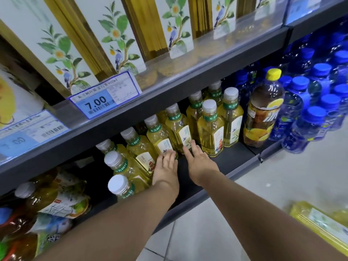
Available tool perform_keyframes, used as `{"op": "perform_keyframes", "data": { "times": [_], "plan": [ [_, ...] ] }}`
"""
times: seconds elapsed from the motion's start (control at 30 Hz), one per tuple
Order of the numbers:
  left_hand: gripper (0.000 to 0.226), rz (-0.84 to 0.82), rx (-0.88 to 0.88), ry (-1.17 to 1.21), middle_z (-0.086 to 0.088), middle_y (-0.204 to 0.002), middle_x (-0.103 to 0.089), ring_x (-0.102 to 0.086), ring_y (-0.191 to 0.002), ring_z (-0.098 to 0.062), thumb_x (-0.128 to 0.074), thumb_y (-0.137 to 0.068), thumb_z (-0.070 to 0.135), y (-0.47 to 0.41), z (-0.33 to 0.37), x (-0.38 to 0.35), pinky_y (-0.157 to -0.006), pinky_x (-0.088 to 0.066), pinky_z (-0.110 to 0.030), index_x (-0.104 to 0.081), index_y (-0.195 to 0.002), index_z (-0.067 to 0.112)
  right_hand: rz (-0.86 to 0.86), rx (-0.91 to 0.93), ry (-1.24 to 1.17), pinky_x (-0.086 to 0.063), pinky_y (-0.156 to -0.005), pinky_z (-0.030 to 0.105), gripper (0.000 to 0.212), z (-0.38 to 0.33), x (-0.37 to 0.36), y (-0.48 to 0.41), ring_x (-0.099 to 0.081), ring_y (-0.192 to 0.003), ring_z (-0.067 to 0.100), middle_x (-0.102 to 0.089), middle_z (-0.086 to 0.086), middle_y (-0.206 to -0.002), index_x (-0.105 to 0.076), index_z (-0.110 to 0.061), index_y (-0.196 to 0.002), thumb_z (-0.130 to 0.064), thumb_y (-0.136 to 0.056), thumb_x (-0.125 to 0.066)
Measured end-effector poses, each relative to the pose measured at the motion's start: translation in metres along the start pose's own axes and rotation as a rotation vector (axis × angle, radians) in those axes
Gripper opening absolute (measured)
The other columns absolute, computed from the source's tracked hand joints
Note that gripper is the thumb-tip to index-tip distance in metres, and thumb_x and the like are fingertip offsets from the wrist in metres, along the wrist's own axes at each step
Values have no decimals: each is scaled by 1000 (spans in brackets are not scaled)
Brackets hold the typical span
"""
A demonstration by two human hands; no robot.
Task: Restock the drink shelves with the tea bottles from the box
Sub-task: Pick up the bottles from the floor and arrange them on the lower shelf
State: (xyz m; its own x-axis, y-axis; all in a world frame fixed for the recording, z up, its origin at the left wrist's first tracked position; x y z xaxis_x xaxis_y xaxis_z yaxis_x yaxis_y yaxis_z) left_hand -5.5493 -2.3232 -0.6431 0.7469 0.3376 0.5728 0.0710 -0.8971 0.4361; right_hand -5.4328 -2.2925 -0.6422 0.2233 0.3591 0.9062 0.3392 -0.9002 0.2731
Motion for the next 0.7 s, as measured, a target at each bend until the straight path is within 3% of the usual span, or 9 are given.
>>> {"op": "perform_keyframes", "data": {
  "times": [0.17,0.27,0.37,0.53,0.7],
  "plan": [
    [69,146,-31,172,-18,-164,12,16,-150,-38,-32,-102,40,52,-29,55,-119,5,-60,-5,-158,11,24,-2,86,-18,-120,41,90,9,63,47,1,-152,27,22,7,-162,6,-29,-157,-2,-92,-50],
    [59,230,-30,335,-17,-162,-17,-5,-151,-38,-34,-101,38,96,-46,87,-119,-5,-59,-28,-154,13,61,-35,100,-25,-117,41,85,9,105,92,-7,-151,29,15,6,-164,1,-31,-157,-6,-93,-50],
    [48,352,-92,433,-13,-147,-42,-29,-140,-35,-40,-98,37,143,-47,112,-116,-18,-54,-47,-140,14,93,-63,101,-33,-112,43,74,16,130,152,-16,-149,30,4,7,-165,-11,-30,-156,-11,-94,-48],
    [39,480,-277,461,-9,-134,-52,-41,-129,-31,-43,-97,33,189,8,139,-109,-30,-47,-53,-131,17,59,-217,102,-38,-106,44,65,74,134,257,-29,-143,30,-12,7,-162,-21,-30,-154,-20,-95,-48],
    [34,498,-505,436,-9,-132,-53,-45,-127,-31,-45,-97,27,203,102,150,-107,-32,-44,-53,-129,17,-4,-441,75,-42,-104,42,58,163,94,337,-40,-134,34,-32,11,-152,-26,-27,-152,-24,-97,-45]
  ]
}}
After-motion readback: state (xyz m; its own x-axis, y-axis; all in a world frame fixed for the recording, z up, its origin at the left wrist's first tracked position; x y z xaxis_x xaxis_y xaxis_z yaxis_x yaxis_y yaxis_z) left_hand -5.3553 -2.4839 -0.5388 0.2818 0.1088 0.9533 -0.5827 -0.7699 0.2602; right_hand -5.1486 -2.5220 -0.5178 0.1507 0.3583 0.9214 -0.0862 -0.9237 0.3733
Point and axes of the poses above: each hand's wrist, its own y-axis away from the middle knuckle, its own x-axis out of the back of the hand, z = x × y, the point moved 2 cm from there along -y, towards the middle knuckle
